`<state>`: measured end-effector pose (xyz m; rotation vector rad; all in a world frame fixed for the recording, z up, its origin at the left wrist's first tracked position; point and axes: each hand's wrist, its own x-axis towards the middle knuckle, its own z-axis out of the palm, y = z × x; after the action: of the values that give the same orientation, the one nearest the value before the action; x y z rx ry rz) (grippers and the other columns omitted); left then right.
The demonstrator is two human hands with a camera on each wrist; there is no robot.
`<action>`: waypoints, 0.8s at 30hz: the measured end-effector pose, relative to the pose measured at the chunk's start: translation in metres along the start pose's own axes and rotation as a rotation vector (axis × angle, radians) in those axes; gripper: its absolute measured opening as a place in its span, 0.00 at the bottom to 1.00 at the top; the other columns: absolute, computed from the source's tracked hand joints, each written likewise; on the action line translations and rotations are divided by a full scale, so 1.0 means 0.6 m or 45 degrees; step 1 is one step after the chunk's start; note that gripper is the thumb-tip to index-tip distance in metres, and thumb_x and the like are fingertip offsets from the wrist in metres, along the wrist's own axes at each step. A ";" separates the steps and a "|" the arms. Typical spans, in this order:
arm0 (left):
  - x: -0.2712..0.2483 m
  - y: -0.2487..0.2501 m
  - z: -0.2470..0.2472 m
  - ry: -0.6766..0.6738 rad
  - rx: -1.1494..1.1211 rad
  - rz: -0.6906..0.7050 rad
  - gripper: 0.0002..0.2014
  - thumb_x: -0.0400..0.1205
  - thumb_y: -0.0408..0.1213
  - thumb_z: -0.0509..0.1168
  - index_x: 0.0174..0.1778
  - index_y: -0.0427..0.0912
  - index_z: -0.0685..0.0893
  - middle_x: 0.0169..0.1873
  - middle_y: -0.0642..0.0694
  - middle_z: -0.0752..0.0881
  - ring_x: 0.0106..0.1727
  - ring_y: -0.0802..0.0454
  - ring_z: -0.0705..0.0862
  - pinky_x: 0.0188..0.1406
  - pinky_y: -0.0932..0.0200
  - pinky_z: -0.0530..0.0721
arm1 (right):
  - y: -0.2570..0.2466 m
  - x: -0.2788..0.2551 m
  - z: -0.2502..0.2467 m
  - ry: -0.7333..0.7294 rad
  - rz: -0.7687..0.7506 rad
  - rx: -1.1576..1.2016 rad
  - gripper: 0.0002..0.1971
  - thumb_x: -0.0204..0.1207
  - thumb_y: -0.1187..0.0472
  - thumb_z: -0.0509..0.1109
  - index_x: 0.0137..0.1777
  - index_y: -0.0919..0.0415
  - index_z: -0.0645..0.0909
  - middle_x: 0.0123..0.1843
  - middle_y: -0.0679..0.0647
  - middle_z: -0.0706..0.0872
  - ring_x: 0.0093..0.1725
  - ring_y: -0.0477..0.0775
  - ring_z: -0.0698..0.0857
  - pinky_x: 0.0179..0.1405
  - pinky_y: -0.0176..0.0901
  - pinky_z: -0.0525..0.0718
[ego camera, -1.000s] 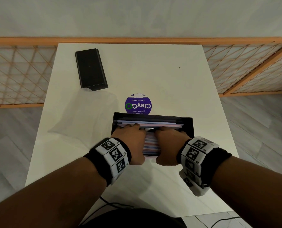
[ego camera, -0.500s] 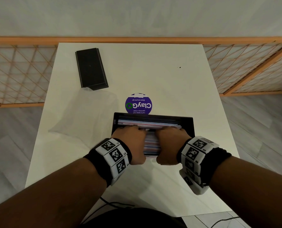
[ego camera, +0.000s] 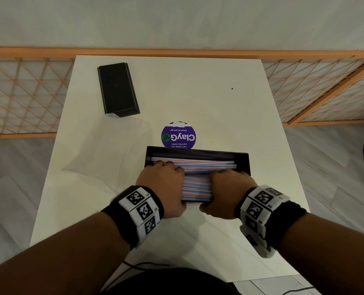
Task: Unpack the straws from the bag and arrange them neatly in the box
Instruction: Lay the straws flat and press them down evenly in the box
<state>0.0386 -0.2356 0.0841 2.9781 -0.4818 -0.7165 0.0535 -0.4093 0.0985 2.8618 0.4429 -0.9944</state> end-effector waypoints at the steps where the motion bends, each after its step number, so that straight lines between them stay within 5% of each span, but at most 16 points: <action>1: 0.001 0.000 -0.001 0.000 0.005 0.000 0.32 0.74 0.63 0.68 0.70 0.50 0.75 0.63 0.48 0.82 0.63 0.47 0.82 0.66 0.49 0.82 | -0.001 0.001 0.001 -0.001 0.005 -0.021 0.33 0.63 0.31 0.71 0.64 0.50 0.78 0.59 0.50 0.84 0.59 0.56 0.84 0.63 0.49 0.82; 4: 0.002 0.000 -0.002 0.002 0.004 0.018 0.33 0.74 0.63 0.69 0.71 0.50 0.74 0.64 0.49 0.81 0.64 0.47 0.82 0.67 0.48 0.82 | -0.004 0.003 0.000 0.011 -0.041 -0.036 0.37 0.63 0.32 0.72 0.70 0.51 0.74 0.66 0.53 0.79 0.66 0.60 0.80 0.67 0.55 0.79; 7: 0.000 0.005 -0.001 0.023 -0.015 0.100 0.32 0.76 0.58 0.69 0.75 0.53 0.70 0.65 0.51 0.81 0.65 0.48 0.82 0.69 0.49 0.80 | -0.009 0.001 0.003 0.015 -0.146 0.061 0.31 0.68 0.43 0.73 0.70 0.48 0.71 0.62 0.49 0.85 0.60 0.57 0.85 0.64 0.51 0.82; 12: -0.002 0.009 -0.003 0.034 0.004 0.084 0.26 0.77 0.53 0.70 0.70 0.52 0.76 0.64 0.51 0.83 0.66 0.47 0.82 0.71 0.49 0.79 | -0.012 0.005 0.003 0.016 -0.048 -0.053 0.27 0.65 0.42 0.72 0.65 0.49 0.78 0.64 0.51 0.79 0.66 0.60 0.80 0.72 0.58 0.74; 14: -0.002 0.015 -0.001 0.027 0.032 0.072 0.26 0.77 0.52 0.71 0.69 0.50 0.77 0.65 0.49 0.80 0.68 0.46 0.80 0.72 0.47 0.78 | -0.016 0.006 0.003 0.018 -0.082 -0.053 0.27 0.65 0.43 0.72 0.65 0.49 0.79 0.65 0.53 0.75 0.65 0.60 0.79 0.69 0.59 0.77; 19: -0.004 0.025 0.012 0.005 -0.045 0.069 0.30 0.76 0.48 0.71 0.75 0.51 0.73 0.66 0.51 0.82 0.67 0.46 0.83 0.69 0.49 0.81 | -0.023 0.004 0.011 -0.017 -0.108 0.098 0.25 0.64 0.53 0.72 0.63 0.48 0.77 0.55 0.49 0.87 0.52 0.56 0.87 0.55 0.49 0.88; 24: -0.005 0.018 0.011 0.011 -0.088 0.036 0.25 0.76 0.51 0.69 0.69 0.51 0.77 0.61 0.52 0.85 0.64 0.47 0.85 0.64 0.53 0.82 | -0.019 0.005 0.008 -0.028 -0.069 0.081 0.22 0.64 0.51 0.71 0.59 0.48 0.78 0.50 0.47 0.87 0.50 0.55 0.87 0.54 0.48 0.87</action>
<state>0.0298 -0.2446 0.0806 2.9035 -0.4873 -0.7029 0.0495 -0.3988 0.0933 2.9060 0.4989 -1.0668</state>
